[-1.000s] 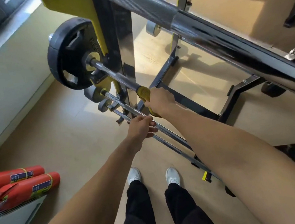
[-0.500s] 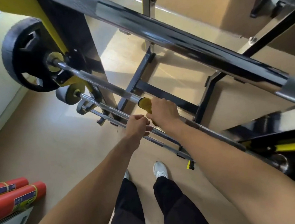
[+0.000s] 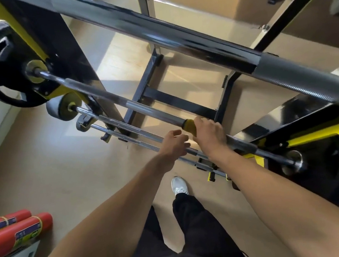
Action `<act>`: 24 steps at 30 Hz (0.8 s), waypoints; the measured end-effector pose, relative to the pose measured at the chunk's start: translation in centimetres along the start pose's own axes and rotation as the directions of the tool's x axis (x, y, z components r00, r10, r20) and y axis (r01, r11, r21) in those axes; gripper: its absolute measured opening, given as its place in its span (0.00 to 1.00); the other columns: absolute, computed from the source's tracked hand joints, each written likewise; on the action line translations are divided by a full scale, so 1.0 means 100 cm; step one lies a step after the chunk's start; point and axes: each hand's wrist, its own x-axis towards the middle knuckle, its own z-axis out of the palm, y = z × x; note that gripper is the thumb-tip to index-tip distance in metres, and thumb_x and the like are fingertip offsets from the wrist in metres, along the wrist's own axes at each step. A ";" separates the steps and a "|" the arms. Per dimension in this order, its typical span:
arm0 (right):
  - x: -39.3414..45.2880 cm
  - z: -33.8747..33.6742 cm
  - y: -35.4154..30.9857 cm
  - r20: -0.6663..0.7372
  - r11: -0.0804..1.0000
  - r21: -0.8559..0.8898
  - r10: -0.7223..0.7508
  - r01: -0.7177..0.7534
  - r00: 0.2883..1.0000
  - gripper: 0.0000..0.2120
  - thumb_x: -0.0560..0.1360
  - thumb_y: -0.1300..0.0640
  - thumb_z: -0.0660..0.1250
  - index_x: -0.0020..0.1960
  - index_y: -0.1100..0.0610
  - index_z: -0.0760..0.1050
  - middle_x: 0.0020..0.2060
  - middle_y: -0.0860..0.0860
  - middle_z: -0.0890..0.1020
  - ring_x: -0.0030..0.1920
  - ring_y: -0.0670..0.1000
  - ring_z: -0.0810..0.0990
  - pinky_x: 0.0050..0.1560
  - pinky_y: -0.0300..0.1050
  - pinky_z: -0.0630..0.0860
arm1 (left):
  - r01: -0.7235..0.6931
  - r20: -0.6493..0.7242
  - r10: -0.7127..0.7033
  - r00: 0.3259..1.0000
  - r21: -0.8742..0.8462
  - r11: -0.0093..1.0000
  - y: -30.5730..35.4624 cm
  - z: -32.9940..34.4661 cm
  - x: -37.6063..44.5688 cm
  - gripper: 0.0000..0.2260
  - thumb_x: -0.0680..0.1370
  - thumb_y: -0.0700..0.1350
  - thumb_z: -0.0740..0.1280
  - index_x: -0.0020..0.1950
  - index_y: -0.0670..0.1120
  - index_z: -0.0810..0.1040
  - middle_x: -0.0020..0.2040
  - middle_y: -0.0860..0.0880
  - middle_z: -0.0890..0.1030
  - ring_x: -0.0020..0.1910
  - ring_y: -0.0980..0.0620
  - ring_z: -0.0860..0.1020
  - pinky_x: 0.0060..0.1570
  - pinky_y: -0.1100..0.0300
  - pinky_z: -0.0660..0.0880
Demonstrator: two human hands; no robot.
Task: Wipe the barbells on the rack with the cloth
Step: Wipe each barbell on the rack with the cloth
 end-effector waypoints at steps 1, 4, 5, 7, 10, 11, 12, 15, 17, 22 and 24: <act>-0.003 0.000 0.005 0.008 0.999 -0.030 0.019 -0.019 1.000 0.16 0.77 0.50 0.69 0.60 0.55 0.70 0.51 0.54 0.80 0.49 0.54 0.79 0.50 0.48 0.74 | 0.002 0.024 -0.002 1.000 0.004 1.000 0.000 0.006 0.000 0.21 0.82 0.44 0.64 0.74 0.43 0.65 0.64 0.42 0.76 0.58 0.45 0.79 0.58 0.52 0.79; -0.012 -0.005 0.021 0.040 0.995 -0.068 0.071 -0.068 0.997 0.16 0.77 0.51 0.68 0.62 0.56 0.71 0.52 0.54 0.80 0.50 0.54 0.79 0.51 0.49 0.72 | 0.011 0.080 -0.012 0.997 0.015 1.000 0.000 0.025 -0.003 0.22 0.82 0.44 0.65 0.75 0.42 0.64 0.64 0.41 0.76 0.60 0.44 0.79 0.62 0.49 0.77; -0.016 -0.008 0.026 0.047 0.996 -0.053 0.079 -0.077 0.996 0.17 0.77 0.51 0.68 0.63 0.56 0.71 0.53 0.54 0.80 0.50 0.54 0.78 0.51 0.48 0.72 | 0.009 0.092 -0.012 0.996 0.025 1.000 -0.001 0.032 -0.004 0.22 0.82 0.44 0.64 0.74 0.42 0.65 0.63 0.42 0.77 0.60 0.44 0.78 0.63 0.49 0.77; -0.025 -0.009 0.036 0.033 0.998 -0.026 0.062 -0.061 0.997 0.16 0.78 0.54 0.68 0.63 0.56 0.71 0.55 0.54 0.79 0.52 0.54 0.78 0.53 0.48 0.72 | 0.012 0.105 -0.016 0.994 0.033 0.999 -0.003 0.044 -0.004 0.21 0.82 0.46 0.64 0.73 0.42 0.66 0.63 0.42 0.77 0.60 0.44 0.79 0.63 0.48 0.76; -0.041 -0.006 0.045 -0.026 0.995 -0.094 0.027 -0.029 0.999 0.16 0.76 0.60 0.67 0.62 0.58 0.70 0.55 0.57 0.77 0.53 0.56 0.76 0.54 0.49 0.72 | 0.030 0.125 -0.033 0.992 0.028 0.999 -0.006 0.061 -0.007 0.19 0.83 0.45 0.63 0.72 0.41 0.68 0.62 0.42 0.78 0.59 0.45 0.79 0.61 0.49 0.77; -0.045 -0.005 0.048 -0.038 0.993 -0.109 0.038 -0.042 0.999 0.16 0.75 0.62 0.67 0.61 0.59 0.70 0.54 0.58 0.77 0.53 0.57 0.76 0.53 0.50 0.73 | 0.033 0.134 -0.037 0.990 0.029 0.999 -0.007 0.065 -0.008 0.18 0.83 0.44 0.63 0.71 0.41 0.68 0.62 0.42 0.78 0.59 0.46 0.79 0.60 0.50 0.77; -0.050 -0.004 0.051 -0.049 0.991 -0.119 0.050 -0.055 0.998 0.15 0.75 0.62 0.67 0.61 0.60 0.70 0.53 0.58 0.77 0.52 0.57 0.76 0.53 0.51 0.73 | 0.037 0.141 -0.040 0.989 0.024 0.999 -0.008 0.068 -0.009 0.17 0.83 0.43 0.62 0.71 0.41 0.68 0.62 0.42 0.78 0.58 0.46 0.79 0.58 0.50 0.78; -0.066 -0.005 0.062 -0.073 0.981 -0.174 0.073 -0.084 0.995 0.16 0.74 0.63 0.65 0.61 0.60 0.69 0.53 0.58 0.76 0.53 0.57 0.75 0.56 0.51 0.73 | 0.039 0.172 -0.037 0.984 -0.006 0.999 -0.009 0.079 -0.014 0.18 0.82 0.42 0.63 0.71 0.42 0.67 0.61 0.43 0.78 0.57 0.46 0.80 0.47 0.56 0.79; -0.074 -0.005 0.069 -0.077 0.974 -0.206 0.080 -0.094 0.994 0.19 0.74 0.63 0.66 0.63 0.61 0.67 0.54 0.58 0.74 0.55 0.57 0.74 0.60 0.51 0.71 | 0.037 0.206 -0.038 0.978 0.010 0.999 -0.009 0.086 -0.015 0.18 0.83 0.42 0.62 0.72 0.42 0.68 0.62 0.43 0.78 0.57 0.46 0.80 0.49 0.56 0.79; -0.098 -0.006 0.080 -0.083 0.967 -0.214 0.124 -0.139 0.989 0.28 0.73 0.61 0.68 0.70 0.64 0.62 0.63 0.62 0.70 0.67 0.61 0.67 0.71 0.55 0.65 | 0.032 0.312 -0.044 0.949 0.044 0.999 -0.011 0.105 -0.027 0.14 0.83 0.43 0.61 0.68 0.41 0.73 0.54 0.44 0.80 0.50 0.48 0.80 0.56 0.49 0.78; -0.109 -0.004 0.081 -0.113 0.976 -0.152 0.142 -0.158 0.983 0.31 0.74 0.63 0.65 0.75 0.64 0.59 0.68 0.63 0.68 0.72 0.62 0.63 0.73 0.56 0.63 | 0.032 0.365 -0.038 0.930 0.022 0.999 -0.015 0.109 -0.031 0.13 0.83 0.43 0.60 0.65 0.40 0.75 0.52 0.44 0.80 0.50 0.47 0.79 0.59 0.48 0.77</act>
